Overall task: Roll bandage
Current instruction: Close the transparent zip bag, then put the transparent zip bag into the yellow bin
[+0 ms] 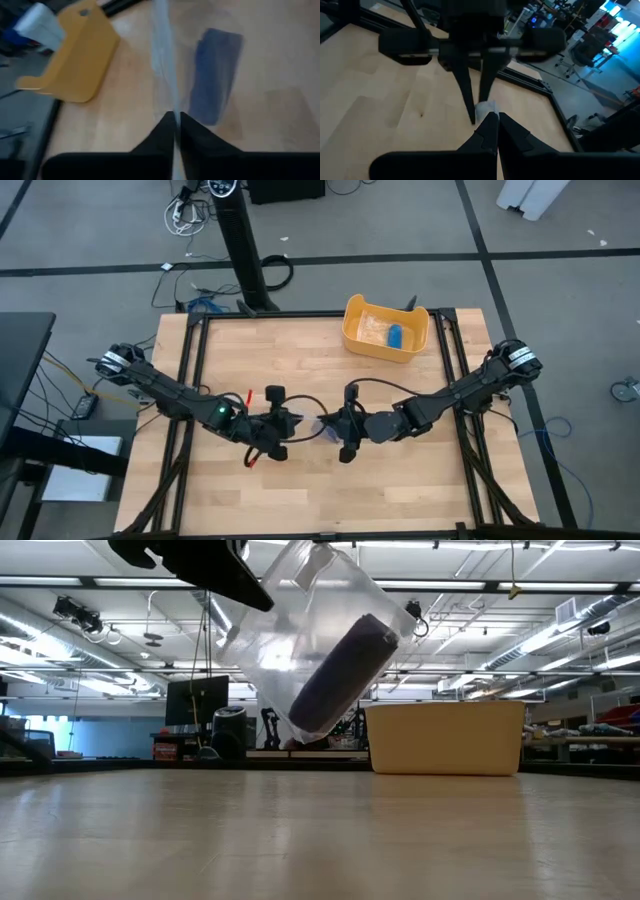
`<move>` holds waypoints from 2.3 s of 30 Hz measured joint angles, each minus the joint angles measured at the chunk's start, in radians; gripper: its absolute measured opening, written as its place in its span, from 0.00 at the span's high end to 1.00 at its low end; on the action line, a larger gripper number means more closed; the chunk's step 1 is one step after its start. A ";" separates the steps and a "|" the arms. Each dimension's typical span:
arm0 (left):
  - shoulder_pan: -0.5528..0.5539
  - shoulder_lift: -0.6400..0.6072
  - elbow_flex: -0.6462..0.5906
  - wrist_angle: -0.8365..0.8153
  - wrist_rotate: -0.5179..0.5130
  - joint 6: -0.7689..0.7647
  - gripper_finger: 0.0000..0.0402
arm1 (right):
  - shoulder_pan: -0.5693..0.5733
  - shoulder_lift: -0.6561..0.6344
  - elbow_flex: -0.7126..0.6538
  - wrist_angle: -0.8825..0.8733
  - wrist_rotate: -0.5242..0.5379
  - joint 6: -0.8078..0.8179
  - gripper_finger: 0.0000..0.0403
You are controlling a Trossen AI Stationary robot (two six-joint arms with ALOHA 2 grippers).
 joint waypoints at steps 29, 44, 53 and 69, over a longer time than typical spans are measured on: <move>0.179 -0.175 0.002 0.137 0.236 -0.130 0.99 | -0.453 -0.140 -0.002 -0.739 0.210 0.290 0.99; 0.238 -0.276 0.003 0.116 0.254 -0.099 0.98 | -0.894 -0.086 -0.002 -0.729 -0.369 0.089 1.00; 0.255 -0.276 0.003 0.115 0.265 -0.084 0.98 | -0.863 0.005 -0.002 -0.712 -0.541 0.077 1.00; 0.255 -0.282 0.003 0.125 0.254 -0.075 0.98 | -0.574 -0.013 0.024 -0.549 -0.796 0.102 1.00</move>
